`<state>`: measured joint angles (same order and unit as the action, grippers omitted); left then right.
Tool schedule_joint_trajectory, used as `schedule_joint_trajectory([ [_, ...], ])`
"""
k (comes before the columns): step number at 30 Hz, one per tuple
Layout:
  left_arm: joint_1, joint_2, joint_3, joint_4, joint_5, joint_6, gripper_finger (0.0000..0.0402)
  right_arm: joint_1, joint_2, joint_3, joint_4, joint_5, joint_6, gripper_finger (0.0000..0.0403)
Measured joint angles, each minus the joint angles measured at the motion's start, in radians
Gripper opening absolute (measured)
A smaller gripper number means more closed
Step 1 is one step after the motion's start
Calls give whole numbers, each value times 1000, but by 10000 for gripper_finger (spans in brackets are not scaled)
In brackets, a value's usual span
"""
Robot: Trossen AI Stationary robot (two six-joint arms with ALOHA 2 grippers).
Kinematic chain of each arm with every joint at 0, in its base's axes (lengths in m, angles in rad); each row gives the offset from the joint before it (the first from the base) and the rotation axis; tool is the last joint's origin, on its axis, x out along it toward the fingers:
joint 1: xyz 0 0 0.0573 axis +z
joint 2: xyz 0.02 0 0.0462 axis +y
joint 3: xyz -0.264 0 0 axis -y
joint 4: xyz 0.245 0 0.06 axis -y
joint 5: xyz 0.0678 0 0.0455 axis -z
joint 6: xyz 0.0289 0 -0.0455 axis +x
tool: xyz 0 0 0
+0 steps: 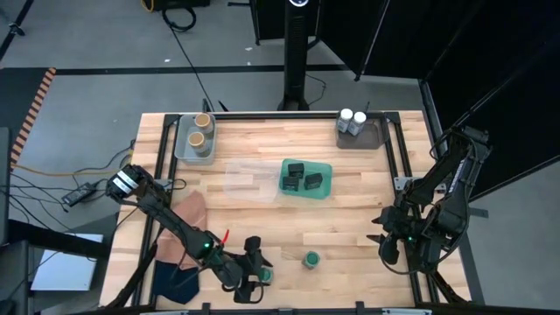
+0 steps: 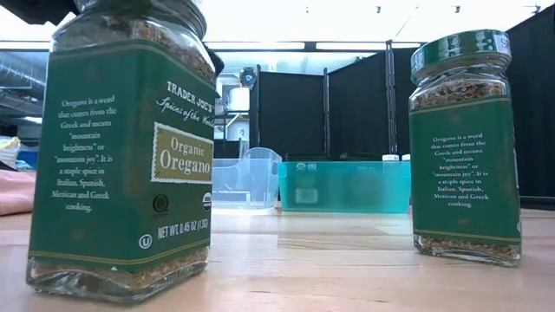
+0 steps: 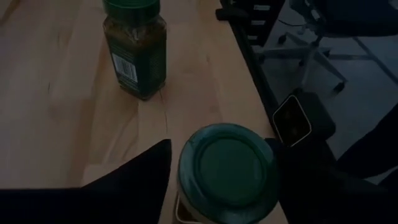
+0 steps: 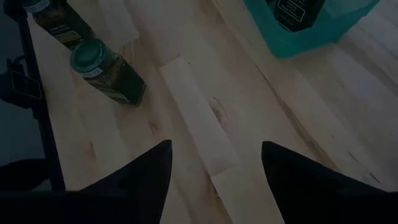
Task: Sort spices by type
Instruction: Put the left green seasoning bottle into the transparent bin
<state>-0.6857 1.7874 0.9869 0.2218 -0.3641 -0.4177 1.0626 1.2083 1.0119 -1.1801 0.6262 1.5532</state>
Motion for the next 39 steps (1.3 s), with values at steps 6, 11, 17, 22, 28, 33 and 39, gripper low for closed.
schedule_joint_trajectory([
  [6,0,0,-6,10,-26,44,197,-15,0,0,-1,-10,0,253],
  [11,1,-2,-3,8,-55,41,197,-39,0,0,-10,-26,0,253],
  [17,18,-53,0,-56,-73,-49,197,-60,0,0,-12,-26,-1,253],
  [22,33,-127,0,-193,-146,-142,197,-65,0,0,-13,-26,-2,253],
  [28,91,-244,0,-468,-265,-334,197,-65,0,0,-13,-24,-3,253],
  [33,179,-355,0,-607,-350,-477,197,-65,0,0,-12,8,-4,253],
  [39,284,-453,1,-683,-442,-536,197,-65,0,0,-13,46,-2,253],
])
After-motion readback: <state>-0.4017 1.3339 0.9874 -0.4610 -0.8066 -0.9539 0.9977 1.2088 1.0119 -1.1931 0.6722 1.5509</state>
